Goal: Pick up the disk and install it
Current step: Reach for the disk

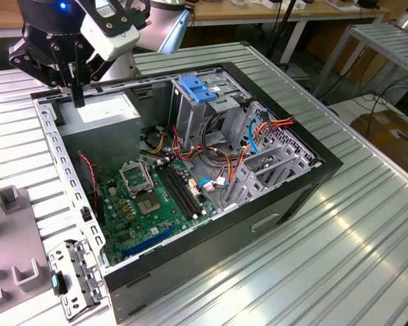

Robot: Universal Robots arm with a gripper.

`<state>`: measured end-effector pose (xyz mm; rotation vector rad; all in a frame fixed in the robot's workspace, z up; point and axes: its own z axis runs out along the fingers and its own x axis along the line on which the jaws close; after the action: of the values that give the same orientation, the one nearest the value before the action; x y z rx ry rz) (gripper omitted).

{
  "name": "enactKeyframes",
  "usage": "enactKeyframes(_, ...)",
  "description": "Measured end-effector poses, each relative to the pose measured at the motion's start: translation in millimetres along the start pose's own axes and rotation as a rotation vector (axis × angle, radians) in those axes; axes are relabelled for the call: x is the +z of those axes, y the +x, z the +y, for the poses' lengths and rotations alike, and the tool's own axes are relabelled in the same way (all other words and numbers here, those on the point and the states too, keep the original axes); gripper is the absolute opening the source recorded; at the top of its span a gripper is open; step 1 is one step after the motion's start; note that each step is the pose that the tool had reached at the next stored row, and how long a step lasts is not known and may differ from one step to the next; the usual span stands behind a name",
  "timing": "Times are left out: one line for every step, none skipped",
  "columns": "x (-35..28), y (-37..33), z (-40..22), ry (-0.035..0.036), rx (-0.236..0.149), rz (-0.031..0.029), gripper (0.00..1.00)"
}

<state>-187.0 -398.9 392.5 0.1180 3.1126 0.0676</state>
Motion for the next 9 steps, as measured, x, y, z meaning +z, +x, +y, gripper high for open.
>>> enactKeyframes(0.0, 0.3, 0.0, 0.0000, 0.000, 0.0000, 0.11)
enactKeyframes(0.0, 0.6, 0.0, 0.0000, 0.000, 0.0000, 0.11)
enactKeyframes(0.0, 0.9, -0.1, 0.0000, 0.000, 0.0000, 0.11)
enactKeyframes(0.0, 1.2, -0.1, -0.0001, 0.000, 0.0000, 0.11)
enactKeyframes(0.0, 1.4, -0.1, 0.0000, 0.000, 0.0000, 0.11)
enactKeyframes(0.0, 1.7, -0.1, -0.0001, 0.000, 0.0000, 0.11)
enactKeyframes(0.0, 2.0, -0.1, 0.0000, 0.000, 0.0000, 0.11)
enactKeyframes(-0.1, 2.3, -0.2, 0.0000, 0.000, 0.0000, 0.11)
enactKeyframes(-0.1, 2.6, -0.2, 0.0000, 0.000, 0.0000, 0.11)
